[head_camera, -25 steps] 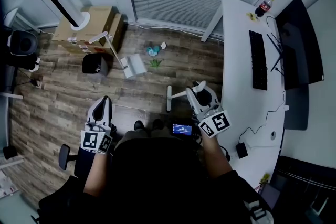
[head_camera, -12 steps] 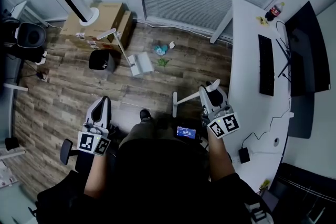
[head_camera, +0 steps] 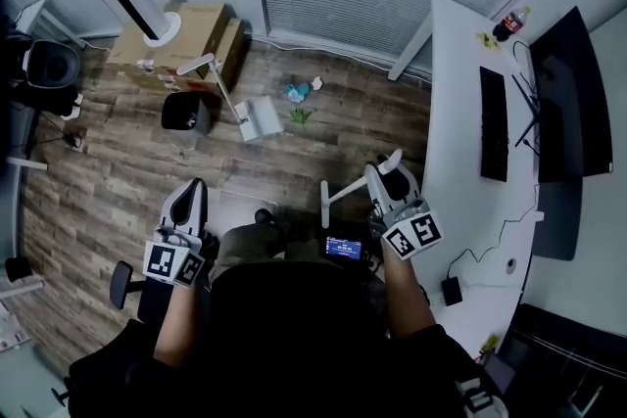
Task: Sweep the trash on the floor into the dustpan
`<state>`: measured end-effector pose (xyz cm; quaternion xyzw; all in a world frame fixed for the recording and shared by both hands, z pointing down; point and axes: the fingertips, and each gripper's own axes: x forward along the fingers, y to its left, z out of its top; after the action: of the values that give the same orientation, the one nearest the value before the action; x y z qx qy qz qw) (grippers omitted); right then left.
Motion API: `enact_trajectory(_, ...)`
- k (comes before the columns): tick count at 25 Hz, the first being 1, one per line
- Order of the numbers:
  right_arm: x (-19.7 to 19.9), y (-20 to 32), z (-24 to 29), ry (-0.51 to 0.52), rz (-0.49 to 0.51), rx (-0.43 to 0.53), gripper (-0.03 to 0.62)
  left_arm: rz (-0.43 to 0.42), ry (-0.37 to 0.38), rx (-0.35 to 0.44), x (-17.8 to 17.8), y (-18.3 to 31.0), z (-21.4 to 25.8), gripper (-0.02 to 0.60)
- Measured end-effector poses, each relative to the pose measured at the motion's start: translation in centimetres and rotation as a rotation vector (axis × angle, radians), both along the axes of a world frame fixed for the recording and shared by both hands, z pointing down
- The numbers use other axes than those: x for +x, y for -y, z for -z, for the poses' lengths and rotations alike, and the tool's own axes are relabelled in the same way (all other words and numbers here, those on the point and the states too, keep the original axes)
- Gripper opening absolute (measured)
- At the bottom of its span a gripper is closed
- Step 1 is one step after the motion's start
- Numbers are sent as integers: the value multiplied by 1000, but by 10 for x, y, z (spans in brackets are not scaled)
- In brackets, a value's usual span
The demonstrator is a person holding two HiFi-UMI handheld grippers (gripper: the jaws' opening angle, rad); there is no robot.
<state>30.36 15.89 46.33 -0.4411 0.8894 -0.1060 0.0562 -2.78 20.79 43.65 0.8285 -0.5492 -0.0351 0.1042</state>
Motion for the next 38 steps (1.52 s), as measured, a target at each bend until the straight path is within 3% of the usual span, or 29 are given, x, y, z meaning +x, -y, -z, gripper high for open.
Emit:
enact_trajectory(9, -3, 7, 4, 8, -19, 13, 112, -40, 47, 25, 0, 2, 7, -5)
enact_trajectory(17, -2, 15, 12, 10, -28, 19, 112, -13, 0, -1, -4, 8, -1, -5)
enact_trajectory(22, 3, 36, 4, 26, -53, -15, 112, -79, -36, 33, 2, 23, 6, -5)
enact_trajectory(27, -5, 67, -7, 3, -54, -44, 112, -47, -46, 46, -14, 62, -5, -5)
enact_trajectory(30, -3, 91, -10, 2, -87, -70, 112, -37, -28, 12, -26, 94, -19, -5)
enact_trajectory(38, -13, 156, -4, -49, -104, -90, 112, -69, -5, 18, -62, 185, -14, -5)
